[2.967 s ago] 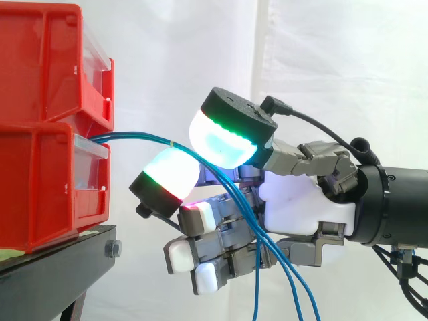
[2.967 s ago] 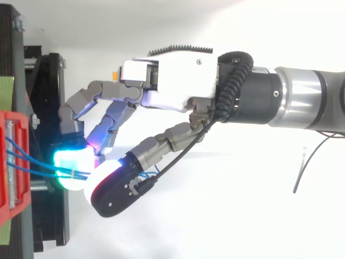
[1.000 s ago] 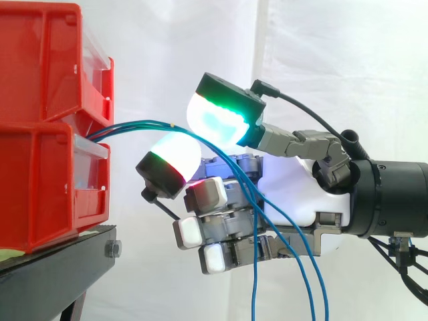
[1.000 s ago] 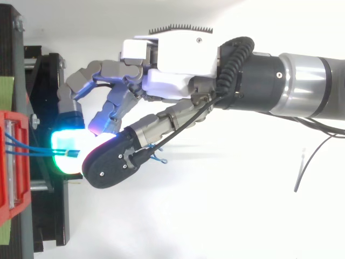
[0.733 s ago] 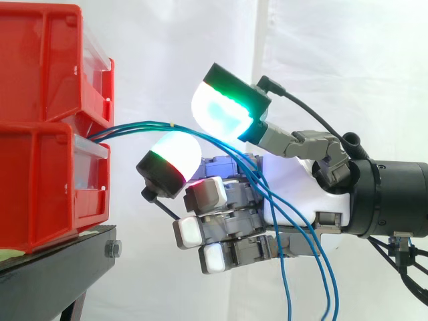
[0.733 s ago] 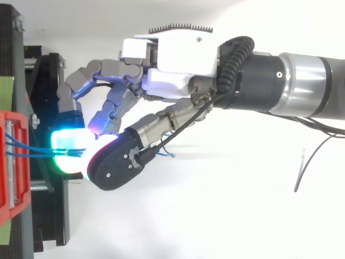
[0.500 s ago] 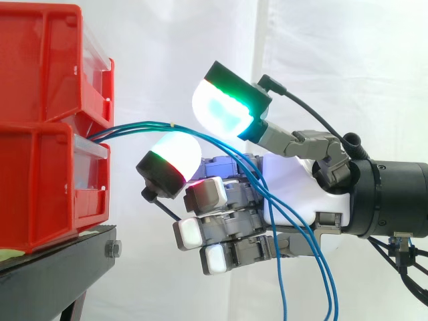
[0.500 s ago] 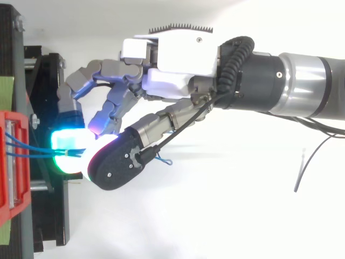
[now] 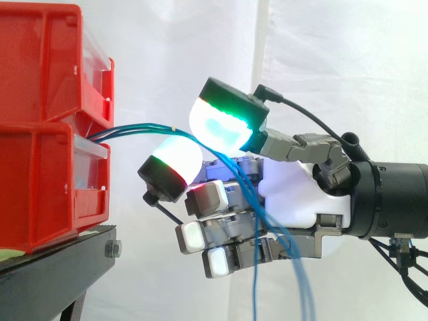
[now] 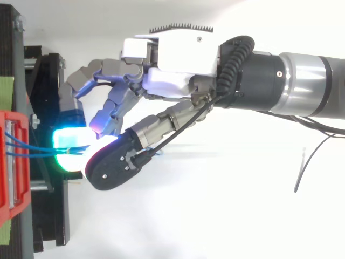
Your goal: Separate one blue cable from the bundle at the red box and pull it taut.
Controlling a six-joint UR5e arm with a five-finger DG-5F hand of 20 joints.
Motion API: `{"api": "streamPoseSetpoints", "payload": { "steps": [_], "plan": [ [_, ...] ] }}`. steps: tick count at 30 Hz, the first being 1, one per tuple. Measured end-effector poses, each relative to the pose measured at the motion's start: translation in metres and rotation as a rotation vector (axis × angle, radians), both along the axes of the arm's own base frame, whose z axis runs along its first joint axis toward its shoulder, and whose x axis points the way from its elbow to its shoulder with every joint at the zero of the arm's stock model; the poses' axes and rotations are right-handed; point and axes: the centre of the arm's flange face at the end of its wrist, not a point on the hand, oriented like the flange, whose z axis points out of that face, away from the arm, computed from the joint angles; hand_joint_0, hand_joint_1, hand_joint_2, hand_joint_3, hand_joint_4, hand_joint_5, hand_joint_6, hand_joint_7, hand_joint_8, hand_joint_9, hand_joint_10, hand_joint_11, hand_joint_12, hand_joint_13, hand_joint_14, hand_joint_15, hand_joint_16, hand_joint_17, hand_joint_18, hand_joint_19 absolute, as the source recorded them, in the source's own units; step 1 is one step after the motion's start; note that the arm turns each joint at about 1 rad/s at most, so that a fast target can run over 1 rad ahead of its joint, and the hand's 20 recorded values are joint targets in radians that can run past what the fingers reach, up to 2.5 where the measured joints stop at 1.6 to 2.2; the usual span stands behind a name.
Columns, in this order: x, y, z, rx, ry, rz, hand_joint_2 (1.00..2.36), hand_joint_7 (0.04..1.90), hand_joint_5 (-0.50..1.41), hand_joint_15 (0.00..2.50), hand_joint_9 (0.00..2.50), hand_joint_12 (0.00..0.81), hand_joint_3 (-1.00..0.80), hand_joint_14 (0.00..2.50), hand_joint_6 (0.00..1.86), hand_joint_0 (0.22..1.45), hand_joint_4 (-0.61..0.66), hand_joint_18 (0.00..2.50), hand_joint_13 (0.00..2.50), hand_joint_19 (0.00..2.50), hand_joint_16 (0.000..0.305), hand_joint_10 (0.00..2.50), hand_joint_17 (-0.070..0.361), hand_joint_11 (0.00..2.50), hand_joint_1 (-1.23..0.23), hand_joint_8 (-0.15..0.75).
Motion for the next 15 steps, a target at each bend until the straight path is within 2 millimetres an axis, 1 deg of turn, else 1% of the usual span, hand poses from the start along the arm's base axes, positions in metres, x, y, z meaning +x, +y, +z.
{"api": "streamPoseSetpoints", "payload": {
  "steps": [3, 7, 10, 15],
  "plan": [
    [0.0, 0.0, 0.0, 0.0, 0.0, -0.001, 1.03, 1.14, -0.17, 0.59, 1.07, 0.399, -0.05, 0.02, 0.9, 0.59, -0.08, 0.85, 0.95, 0.72, 0.048, 0.02, 0.108, 1.09, -0.77, 0.313],
    [-0.0001, -0.0001, -0.0001, 0.002, 0.001, -0.002, 1.02, 1.14, -0.16, 0.59, 1.09, 0.417, -0.02, 0.02, 0.91, 0.59, -0.08, 0.88, 0.97, 0.7, 0.051, 0.02, 0.116, 1.08, -0.75, 0.334],
    [-0.0001, 0.0, -0.0001, 0.002, 0.001, -0.003, 1.02, 1.15, -0.16, 0.58, 1.1, 0.429, -0.03, 0.02, 0.91, 0.6, -0.08, 0.9, 0.98, 0.7, 0.053, 0.02, 0.119, 1.07, -0.75, 0.342],
    [0.0001, 0.0, 0.0001, 0.003, -0.001, -0.001, 1.02, 1.16, -0.16, 0.58, 1.1, 0.428, -0.05, 0.02, 0.91, 0.6, -0.05, 0.9, 0.98, 0.69, 0.053, 0.02, 0.119, 1.1, -0.75, 0.336]
  ]
}}
